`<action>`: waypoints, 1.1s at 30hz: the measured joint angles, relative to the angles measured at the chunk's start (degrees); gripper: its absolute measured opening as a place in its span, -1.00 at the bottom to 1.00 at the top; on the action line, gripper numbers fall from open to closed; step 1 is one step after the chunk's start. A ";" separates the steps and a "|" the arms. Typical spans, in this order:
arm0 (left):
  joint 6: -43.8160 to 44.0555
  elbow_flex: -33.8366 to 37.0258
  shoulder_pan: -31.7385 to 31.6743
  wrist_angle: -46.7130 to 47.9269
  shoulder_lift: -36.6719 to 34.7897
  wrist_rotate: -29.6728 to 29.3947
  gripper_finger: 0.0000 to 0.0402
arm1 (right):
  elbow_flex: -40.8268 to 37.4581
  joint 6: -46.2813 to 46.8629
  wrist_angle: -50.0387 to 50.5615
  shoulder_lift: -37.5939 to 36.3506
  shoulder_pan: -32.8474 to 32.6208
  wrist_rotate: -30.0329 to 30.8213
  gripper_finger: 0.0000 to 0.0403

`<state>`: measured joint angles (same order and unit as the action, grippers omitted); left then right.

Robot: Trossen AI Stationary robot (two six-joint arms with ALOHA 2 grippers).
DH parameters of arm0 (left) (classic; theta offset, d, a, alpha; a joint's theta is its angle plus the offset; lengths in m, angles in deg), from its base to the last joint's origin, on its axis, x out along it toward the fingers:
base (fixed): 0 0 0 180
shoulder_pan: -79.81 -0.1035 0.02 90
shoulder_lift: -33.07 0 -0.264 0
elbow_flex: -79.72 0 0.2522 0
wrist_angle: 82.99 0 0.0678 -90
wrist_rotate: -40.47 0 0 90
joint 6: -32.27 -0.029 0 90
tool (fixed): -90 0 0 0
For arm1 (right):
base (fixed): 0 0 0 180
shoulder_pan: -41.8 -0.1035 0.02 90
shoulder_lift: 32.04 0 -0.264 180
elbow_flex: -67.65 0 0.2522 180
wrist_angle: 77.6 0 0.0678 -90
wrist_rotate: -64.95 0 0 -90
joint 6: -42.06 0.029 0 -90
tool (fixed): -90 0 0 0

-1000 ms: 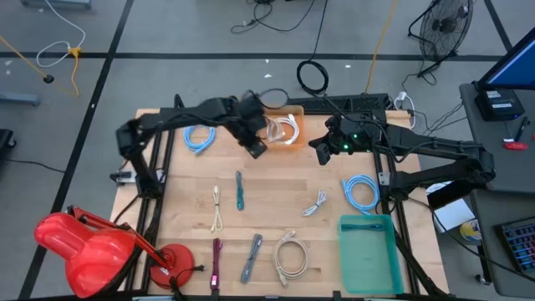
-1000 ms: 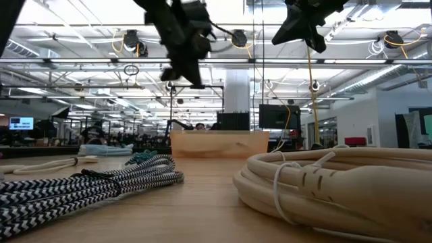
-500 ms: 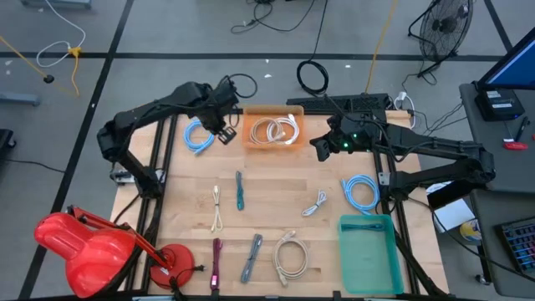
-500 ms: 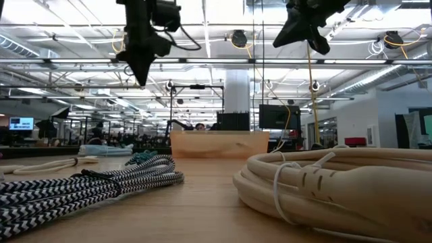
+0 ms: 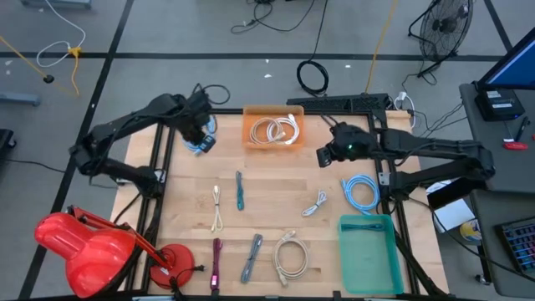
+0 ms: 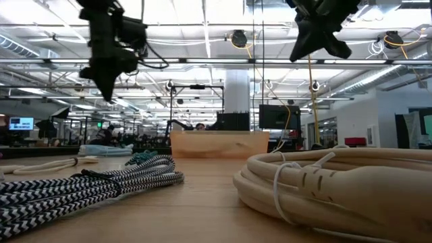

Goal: Pick & Place USB Port
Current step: Put the small pink charger cable into the green bin

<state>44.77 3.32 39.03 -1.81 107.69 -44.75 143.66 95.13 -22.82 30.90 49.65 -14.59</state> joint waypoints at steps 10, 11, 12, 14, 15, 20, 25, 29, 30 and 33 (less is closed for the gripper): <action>6.28 8.86 -0.13 -5.67 -10.83 6.90 -1.00 | -0.02 0.95 1.14 7.54 -10.60 -7.74 -1.00; 6.31 8.90 -0.13 -5.79 -10.96 7.19 -1.00 | -0.02 0.13 1.03 8.34 -11.68 -8.94 -1.00; 6.31 8.90 0.02 -5.96 -10.98 7.30 -1.00 | -0.02 -0.91 0.95 9.08 -12.78 -9.99 -1.00; 6.44 8.90 0.49 -6.36 -11.05 7.68 -1.00 | -0.02 -3.17 0.89 10.25 -14.71 -13.03 -1.00; 6.44 8.90 0.77 -6.55 -11.04 7.74 -1.00 | -0.02 -4.26 0.82 10.72 -15.68 -14.47 -1.00; 6.70 8.90 2.02 -9.12 -11.01 9.86 -1.00 | -0.02 -7.33 0.87 11.45 -20.09 -18.33 -1.00; 6.25 8.90 4.24 -5.54 -11.01 16.88 -0.99 | -0.02 -5.91 1.37 11.47 -22.03 -18.06 -1.00; 6.38 8.90 8.49 0.26 -11.01 19.47 -0.99 | -0.02 -5.79 1.31 11.47 -22.22 -17.50 -1.00; 7.06 8.90 9.95 2.07 -11.01 19.42 -0.99 | -0.02 -5.79 1.31 11.47 -22.22 -17.10 -1.00; 11.84 8.90 15.84 5.00 -11.03 18.35 -0.99 | -0.02 -6.16 1.34 11.47 -22.15 -16.26 -1.00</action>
<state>56.61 12.23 54.88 3.18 96.66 -26.41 143.65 88.98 -21.49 42.37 27.50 -30.86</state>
